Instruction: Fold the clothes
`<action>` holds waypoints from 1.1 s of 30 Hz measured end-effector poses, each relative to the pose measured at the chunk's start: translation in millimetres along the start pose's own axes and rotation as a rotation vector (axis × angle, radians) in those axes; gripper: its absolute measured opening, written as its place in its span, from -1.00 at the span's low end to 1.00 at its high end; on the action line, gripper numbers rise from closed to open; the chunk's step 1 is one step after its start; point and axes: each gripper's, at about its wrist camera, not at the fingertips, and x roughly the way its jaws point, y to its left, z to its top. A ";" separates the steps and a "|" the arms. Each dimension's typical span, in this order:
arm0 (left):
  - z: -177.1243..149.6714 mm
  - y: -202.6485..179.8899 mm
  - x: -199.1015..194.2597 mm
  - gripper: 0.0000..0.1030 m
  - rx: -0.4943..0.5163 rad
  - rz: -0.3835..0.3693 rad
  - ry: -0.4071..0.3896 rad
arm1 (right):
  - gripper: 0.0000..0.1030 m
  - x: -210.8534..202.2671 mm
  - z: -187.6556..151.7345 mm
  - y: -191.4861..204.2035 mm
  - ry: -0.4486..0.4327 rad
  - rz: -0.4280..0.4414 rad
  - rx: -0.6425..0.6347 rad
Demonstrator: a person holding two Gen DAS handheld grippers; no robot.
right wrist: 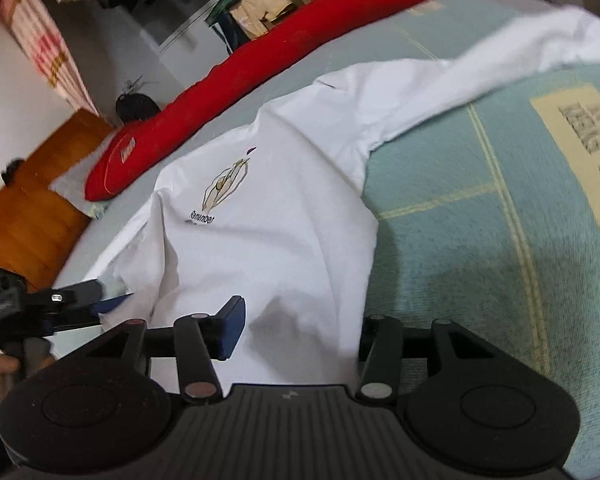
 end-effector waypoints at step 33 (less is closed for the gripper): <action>-17.7 86.6 -4.1 0.53 -0.299 -0.278 -0.099 | 0.26 -1.9 -12.8 -17.1 -0.015 0.056 0.108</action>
